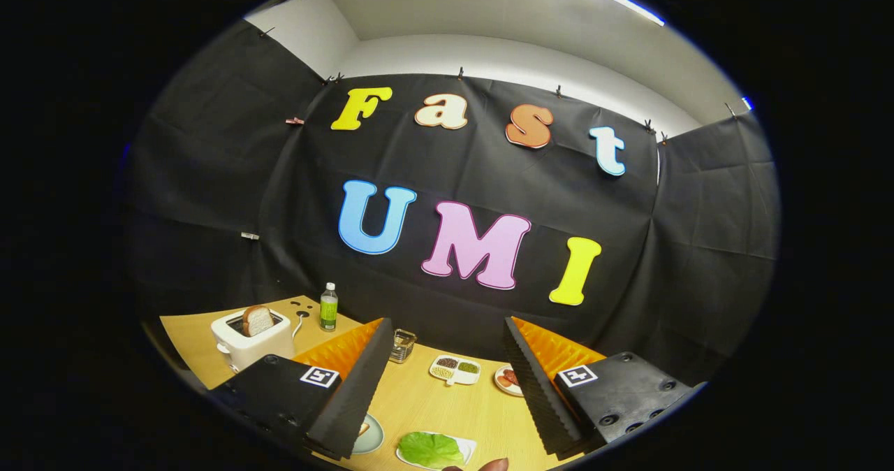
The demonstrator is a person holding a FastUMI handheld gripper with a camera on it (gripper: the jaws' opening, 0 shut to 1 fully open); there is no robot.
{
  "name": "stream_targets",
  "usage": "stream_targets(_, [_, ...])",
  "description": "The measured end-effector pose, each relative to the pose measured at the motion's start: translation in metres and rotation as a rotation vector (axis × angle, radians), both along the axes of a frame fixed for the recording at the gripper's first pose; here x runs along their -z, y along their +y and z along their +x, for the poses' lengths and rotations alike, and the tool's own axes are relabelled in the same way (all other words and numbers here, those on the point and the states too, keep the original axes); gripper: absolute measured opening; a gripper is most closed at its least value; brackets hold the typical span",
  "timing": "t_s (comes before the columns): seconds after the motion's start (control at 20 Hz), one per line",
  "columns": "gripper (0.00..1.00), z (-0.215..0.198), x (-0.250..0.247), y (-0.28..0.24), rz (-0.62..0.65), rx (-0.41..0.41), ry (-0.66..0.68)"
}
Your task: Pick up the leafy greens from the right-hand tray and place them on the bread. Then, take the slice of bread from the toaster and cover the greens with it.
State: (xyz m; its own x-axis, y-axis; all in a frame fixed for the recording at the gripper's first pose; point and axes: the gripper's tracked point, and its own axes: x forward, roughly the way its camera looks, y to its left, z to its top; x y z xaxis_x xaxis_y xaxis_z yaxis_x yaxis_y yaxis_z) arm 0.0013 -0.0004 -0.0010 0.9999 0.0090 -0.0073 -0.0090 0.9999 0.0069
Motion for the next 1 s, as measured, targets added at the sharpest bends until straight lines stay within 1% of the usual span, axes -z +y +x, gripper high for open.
stream_targets(0.55, [0.97, 0.0, 0.003, -0.002, 0.002, -0.003, 0.0])
stream_targets(0.7, [0.97, 0.002, 0.01, -0.002, 0.006, -0.03, 0.017])
stream_targets(0.8, [0.97, 0.006, 0.03, 0.0, 0.018, -0.09, 0.079])
stream_targets(0.85, [0.97, 0.008, 0.047, 0.003, 0.024, -0.127, 0.131])
stream_targets(1.0, [0.98, 0.011, 0.109, -0.002, 0.008, -0.192, 0.311])
